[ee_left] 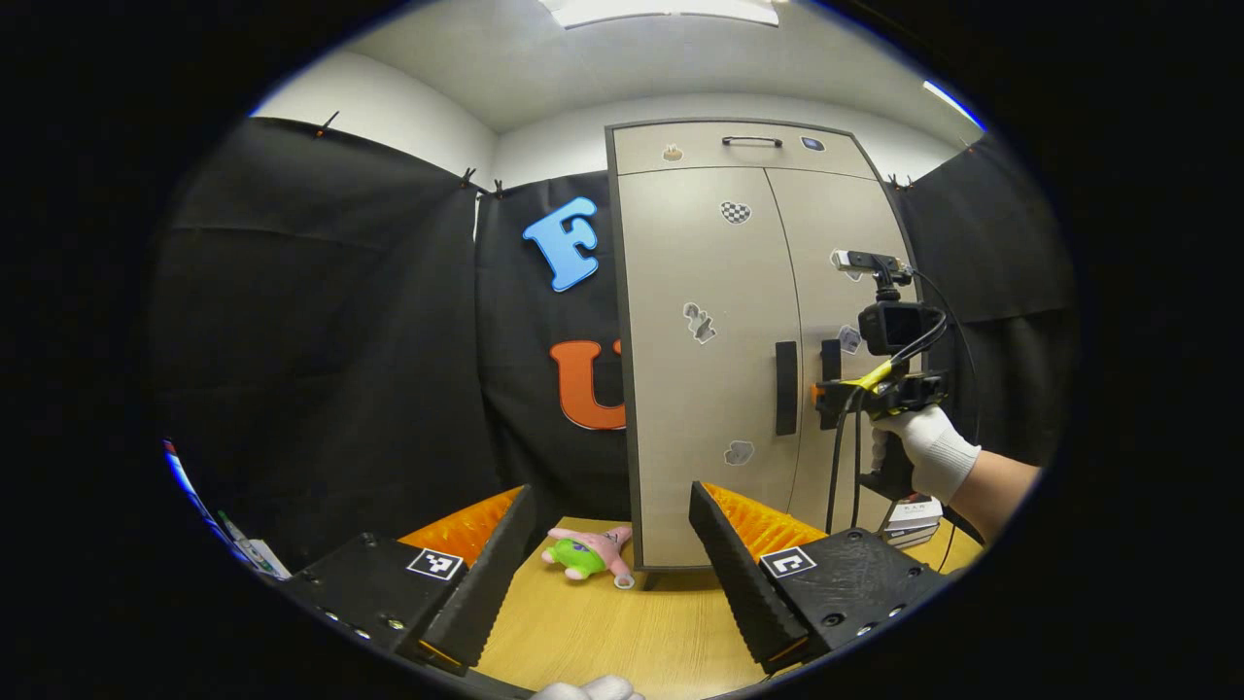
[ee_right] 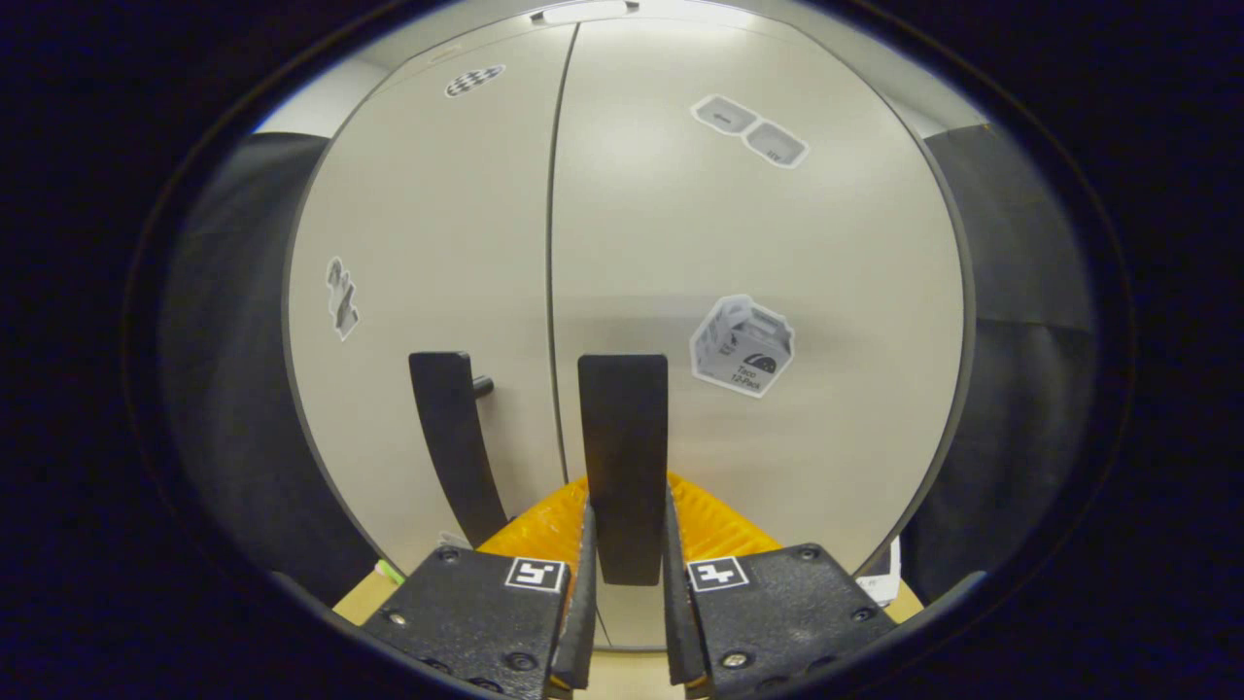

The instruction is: Open the right door of the double-door shoe cabinet with the right hand, and open the left door with the left hand.

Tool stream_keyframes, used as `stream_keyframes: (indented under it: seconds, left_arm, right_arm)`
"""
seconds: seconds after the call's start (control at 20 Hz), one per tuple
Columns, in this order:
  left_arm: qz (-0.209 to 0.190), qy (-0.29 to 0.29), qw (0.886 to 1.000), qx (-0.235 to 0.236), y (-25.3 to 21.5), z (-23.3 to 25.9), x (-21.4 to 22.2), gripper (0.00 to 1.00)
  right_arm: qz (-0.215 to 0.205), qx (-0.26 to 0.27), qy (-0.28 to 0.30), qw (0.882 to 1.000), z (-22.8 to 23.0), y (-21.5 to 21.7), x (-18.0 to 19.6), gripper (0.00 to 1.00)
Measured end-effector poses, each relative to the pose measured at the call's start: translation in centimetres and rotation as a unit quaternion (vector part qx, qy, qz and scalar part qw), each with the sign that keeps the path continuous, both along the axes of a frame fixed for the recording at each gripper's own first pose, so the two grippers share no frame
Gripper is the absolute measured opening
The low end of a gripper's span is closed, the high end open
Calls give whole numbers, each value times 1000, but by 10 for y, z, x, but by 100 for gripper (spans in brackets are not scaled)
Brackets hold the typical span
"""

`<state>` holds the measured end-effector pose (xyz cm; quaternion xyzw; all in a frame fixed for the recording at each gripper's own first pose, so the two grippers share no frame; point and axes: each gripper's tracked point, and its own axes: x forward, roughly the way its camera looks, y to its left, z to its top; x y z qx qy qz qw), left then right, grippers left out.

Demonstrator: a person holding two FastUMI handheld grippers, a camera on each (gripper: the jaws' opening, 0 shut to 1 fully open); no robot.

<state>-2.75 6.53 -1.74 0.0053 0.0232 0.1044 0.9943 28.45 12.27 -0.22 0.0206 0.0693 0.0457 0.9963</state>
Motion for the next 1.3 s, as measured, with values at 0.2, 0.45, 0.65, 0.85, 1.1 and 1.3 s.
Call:
stream_keyframes:
  seconds: [0.2, 0.45, 0.65, 0.85, 1.1, 1.3]
  left_arm:
    - [-16, -11, 1000, -4, -7, 4, 3, 95]
    - [-29, -17, 999, -18, -20, 2, -8, 95]
    - [-31, -12, 999, -22, -29, -5, -24, 95]
    - [-40, -8, 999, -26, -35, -7, -33, 95]
    - [-65, -6, 997, -26, -50, -10, -33, 95]
    - [-83, -1, 996, -32, -58, -14, -26, 95]
  right_arm:
    - [19, 7, 1, 1000, -1, -1, -4, 28]
    - [32, -4, -1, 999, -2, -7, -31, 23]
    - [43, -11, -2, 999, -4, -15, -50, 20]
    - [47, -11, -2, 999, -6, -28, -77, 22]
    - [48, -11, 2, 999, -8, -46, -106, 22]
    - [47, -12, 2, 999, -9, -66, -128, 20]
